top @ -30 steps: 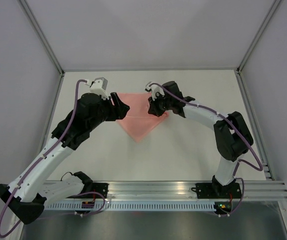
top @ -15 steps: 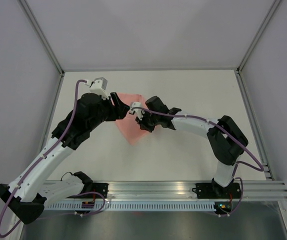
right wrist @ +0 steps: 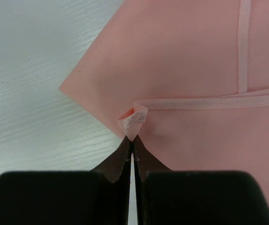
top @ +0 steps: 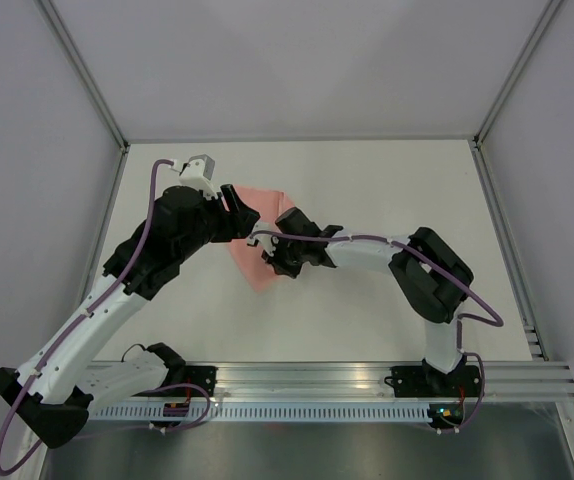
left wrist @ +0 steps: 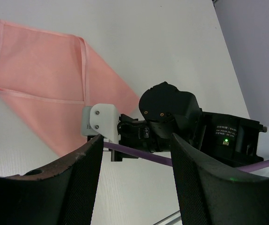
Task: Fold the napkin, place the utensils inside, and roll it up
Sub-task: Fold the napkin at the center of the board.
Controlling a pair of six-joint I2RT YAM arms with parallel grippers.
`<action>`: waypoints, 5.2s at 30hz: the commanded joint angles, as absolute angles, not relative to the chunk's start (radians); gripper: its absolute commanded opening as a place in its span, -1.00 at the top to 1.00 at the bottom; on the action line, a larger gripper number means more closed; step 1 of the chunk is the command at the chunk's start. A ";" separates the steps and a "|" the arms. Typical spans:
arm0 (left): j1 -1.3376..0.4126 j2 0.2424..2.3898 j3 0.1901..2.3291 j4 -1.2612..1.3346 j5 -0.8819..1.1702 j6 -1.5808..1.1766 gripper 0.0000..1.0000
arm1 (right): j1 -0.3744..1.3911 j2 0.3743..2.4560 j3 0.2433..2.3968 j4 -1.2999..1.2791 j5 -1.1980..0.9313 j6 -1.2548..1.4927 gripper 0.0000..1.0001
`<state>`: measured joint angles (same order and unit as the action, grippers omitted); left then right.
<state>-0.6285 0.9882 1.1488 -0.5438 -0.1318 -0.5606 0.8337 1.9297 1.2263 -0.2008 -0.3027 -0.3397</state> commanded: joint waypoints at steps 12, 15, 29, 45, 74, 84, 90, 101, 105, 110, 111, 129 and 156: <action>-0.629 0.986 1.140 -0.525 -0.114 -0.583 -0.29 | 0.864 2.025 1.403 -0.230 -0.350 -0.273 0.46; -0.629 0.986 1.141 -0.525 -0.104 -0.583 -0.29 | 0.865 2.045 1.439 -0.245 -0.371 -0.261 0.45; -0.627 0.965 1.146 -0.520 -0.094 -0.601 -0.30 | 0.803 2.045 1.552 -0.360 -0.480 -0.156 -0.02; -0.501 1.041 0.974 -0.423 -0.204 -0.796 -0.22 | 0.485 1.976 1.566 -0.465 -0.443 -0.146 -0.20; -0.140 1.661 0.903 -0.261 -0.153 -0.931 0.92 | 0.388 2.069 1.539 -0.554 -0.436 -0.215 -0.30; -0.141 1.802 1.008 -0.275 -0.109 -0.893 0.95 | 0.390 2.101 1.516 -0.572 -0.451 -0.232 -0.30; -0.166 1.894 1.123 -0.316 -0.074 -0.827 0.95 | 0.388 2.079 1.500 -0.591 -0.457 -0.239 -0.30; -0.268 2.069 1.408 -0.440 -0.051 -0.729 0.95 | 0.388 1.927 1.399 -0.612 -0.466 -0.239 -0.31; -0.307 2.121 1.506 -0.488 -0.061 -0.695 0.95 | 0.384 1.853 1.350 -0.611 -0.460 -0.241 -0.32; -0.337 2.166 1.594 -0.511 -0.052 -0.673 0.95 | 0.370 1.744 1.290 -0.630 -0.440 -0.259 -0.33; -0.341 2.181 1.601 -0.511 -0.046 -0.672 0.95 | 0.367 1.727 1.278 -0.629 -0.434 -0.261 -0.32; -0.347 2.140 1.652 -0.532 -0.074 -0.654 0.25 | 0.327 1.543 1.123 -0.583 -0.413 -0.261 -0.36; -0.299 1.821 1.221 -0.371 -0.069 -0.680 0.08 | 0.328 1.598 1.144 -0.568 -0.431 -0.270 -0.37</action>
<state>-0.3038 1.8996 1.2369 -0.4122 -0.0841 -0.6781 0.3305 1.6039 1.1263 -0.5884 -0.4301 -0.2668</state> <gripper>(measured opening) 0.457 0.684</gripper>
